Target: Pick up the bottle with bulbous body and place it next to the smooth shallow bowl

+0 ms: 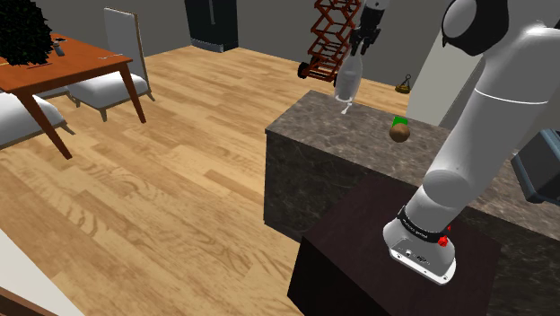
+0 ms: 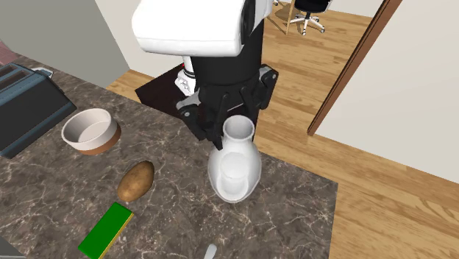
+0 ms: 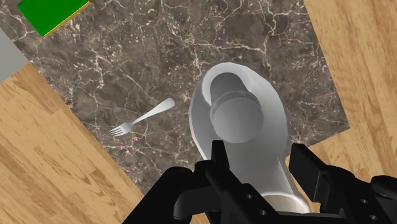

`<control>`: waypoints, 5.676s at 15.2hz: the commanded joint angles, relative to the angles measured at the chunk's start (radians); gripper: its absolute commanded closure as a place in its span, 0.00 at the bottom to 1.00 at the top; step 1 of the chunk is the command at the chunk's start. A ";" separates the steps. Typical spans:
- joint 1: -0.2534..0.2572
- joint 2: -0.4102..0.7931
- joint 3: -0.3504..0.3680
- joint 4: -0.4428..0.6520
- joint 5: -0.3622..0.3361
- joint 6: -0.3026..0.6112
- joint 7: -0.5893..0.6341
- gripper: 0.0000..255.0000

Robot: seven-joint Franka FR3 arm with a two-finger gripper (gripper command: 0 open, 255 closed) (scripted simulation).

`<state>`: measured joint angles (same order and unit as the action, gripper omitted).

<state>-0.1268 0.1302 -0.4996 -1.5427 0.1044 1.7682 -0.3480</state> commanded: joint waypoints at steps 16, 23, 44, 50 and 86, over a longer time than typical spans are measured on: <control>-0.045 0.095 -0.012 0.355 0.051 -0.271 -0.012 1.00; -0.103 0.190 -0.016 0.590 0.108 -0.420 -0.022 1.00; -0.061 -0.360 -0.046 0.059 -0.172 -0.374 -0.109 1.00; -0.106 -0.527 -0.050 -0.062 -0.255 -0.397 -0.162 1.00; -0.279 -0.937 -0.370 -0.045 -0.652 -0.619 -0.750 1.00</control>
<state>-0.3974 -0.7948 -0.8732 -1.5657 -0.5436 1.1394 -1.1005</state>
